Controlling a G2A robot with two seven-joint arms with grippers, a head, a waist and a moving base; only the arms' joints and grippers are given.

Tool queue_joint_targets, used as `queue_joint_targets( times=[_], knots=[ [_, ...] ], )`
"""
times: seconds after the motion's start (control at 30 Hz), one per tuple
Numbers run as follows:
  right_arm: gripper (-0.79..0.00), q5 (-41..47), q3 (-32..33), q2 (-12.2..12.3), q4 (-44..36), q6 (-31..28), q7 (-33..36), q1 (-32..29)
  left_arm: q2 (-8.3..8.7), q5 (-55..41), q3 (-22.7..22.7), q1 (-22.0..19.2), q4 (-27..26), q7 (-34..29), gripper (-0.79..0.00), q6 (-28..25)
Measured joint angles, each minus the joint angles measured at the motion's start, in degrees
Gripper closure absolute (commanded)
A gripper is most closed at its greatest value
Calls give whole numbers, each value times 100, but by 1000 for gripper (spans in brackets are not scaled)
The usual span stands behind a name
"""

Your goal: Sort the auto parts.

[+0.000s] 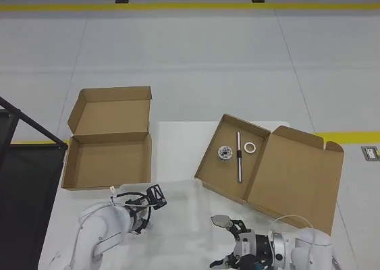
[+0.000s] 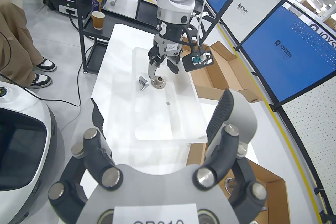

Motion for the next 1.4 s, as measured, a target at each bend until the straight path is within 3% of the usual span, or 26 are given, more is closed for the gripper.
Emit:
queue_joint_targets(
  times=[0.37,0.83,1.33,1.4],
  knots=[
    [-785,0,0,0,0,0,0,0,95,-410,374,-629,778,-164,-422,166],
    [-785,0,0,0,0,0,0,0,-15,-365,829,-1117,1703,265,-376,250],
    [-785,0,0,0,0,0,0,0,-72,-434,963,-1305,2049,90,-323,514],
    [-785,0,0,0,0,0,0,0,-77,-447,977,-1320,2077,74,-268,520]
  ],
)
